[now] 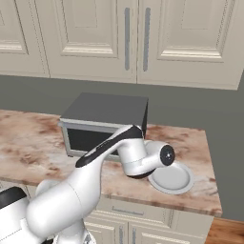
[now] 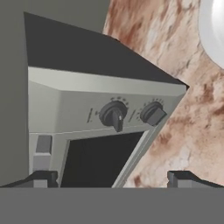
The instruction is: Pull the toaster oven rack outwards. Pick up the baguette from the plate and place it on the toaster oven rack. Close the toaster oven door fully and set the temperature to the lowest setting.
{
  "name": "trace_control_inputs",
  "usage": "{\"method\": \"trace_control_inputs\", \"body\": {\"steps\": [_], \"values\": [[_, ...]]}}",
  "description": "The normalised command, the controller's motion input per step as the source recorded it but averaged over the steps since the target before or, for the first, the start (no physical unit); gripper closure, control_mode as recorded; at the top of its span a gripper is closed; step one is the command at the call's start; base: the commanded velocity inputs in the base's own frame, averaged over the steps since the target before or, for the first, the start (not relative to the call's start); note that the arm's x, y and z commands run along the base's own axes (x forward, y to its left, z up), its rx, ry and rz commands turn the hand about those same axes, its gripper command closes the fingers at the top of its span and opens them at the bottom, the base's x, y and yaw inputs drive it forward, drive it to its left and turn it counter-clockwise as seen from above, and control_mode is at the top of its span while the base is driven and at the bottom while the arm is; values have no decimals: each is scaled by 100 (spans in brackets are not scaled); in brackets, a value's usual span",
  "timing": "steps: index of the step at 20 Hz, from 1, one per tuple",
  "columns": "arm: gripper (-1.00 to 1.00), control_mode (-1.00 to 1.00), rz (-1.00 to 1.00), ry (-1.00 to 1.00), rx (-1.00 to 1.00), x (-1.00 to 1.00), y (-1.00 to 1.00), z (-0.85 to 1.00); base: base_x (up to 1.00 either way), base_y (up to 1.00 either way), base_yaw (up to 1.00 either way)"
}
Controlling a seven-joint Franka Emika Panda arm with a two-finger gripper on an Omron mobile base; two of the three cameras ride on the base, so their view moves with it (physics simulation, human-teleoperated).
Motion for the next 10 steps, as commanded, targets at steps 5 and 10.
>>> {"method": "trace_control_inputs", "body": {"steps": [5,10], "values": [[-100,-100,0,0,0,8,1,0,0,0,0],[-100,-100,0,0,0,8,0,0,0,0,0]]}}
